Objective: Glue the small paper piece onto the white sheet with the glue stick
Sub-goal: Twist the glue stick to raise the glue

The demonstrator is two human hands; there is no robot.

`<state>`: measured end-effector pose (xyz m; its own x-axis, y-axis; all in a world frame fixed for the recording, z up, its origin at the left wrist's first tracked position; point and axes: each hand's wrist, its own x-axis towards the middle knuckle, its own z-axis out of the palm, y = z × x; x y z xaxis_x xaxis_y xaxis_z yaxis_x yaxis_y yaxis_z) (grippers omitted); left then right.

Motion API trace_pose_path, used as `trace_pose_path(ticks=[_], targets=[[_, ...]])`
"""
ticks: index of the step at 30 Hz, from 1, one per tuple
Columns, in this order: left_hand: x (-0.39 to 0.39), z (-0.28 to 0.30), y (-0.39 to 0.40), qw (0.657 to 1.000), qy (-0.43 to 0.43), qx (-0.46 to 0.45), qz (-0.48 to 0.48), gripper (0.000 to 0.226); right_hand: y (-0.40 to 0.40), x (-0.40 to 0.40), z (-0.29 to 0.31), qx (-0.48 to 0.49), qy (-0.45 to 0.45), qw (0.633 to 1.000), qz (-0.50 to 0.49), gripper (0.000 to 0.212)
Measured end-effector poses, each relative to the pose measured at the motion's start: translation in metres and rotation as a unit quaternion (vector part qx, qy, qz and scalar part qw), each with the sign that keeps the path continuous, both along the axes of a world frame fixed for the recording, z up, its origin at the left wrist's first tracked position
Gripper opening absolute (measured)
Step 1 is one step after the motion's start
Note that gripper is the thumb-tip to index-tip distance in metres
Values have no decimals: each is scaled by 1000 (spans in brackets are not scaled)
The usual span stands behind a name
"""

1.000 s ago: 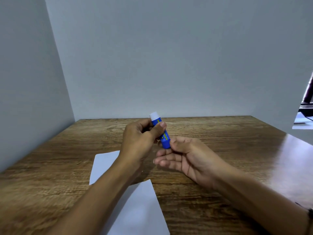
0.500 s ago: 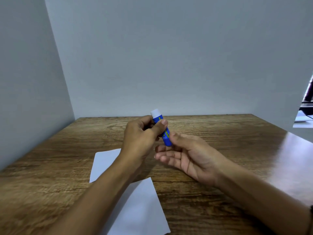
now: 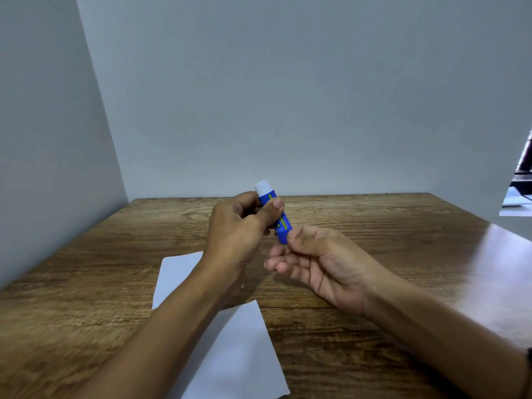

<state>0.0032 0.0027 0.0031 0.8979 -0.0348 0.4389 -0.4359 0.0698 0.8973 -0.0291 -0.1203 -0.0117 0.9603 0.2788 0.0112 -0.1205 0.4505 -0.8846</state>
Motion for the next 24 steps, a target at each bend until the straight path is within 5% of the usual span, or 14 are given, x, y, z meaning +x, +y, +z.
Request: trace_pose_path(ticks=[3, 9, 24], targets=[[1, 0, 1, 1000, 6, -7, -3, 16, 0, 1, 0, 1, 27, 1000, 4, 36], [2, -2, -1, 1000, -1, 16, 6, 19, 5, 0, -1, 2, -15, 1000, -26, 2], [1, 0, 0, 1000, 1, 5, 4, 19, 3, -2, 1, 13, 14, 1000, -8, 23]])
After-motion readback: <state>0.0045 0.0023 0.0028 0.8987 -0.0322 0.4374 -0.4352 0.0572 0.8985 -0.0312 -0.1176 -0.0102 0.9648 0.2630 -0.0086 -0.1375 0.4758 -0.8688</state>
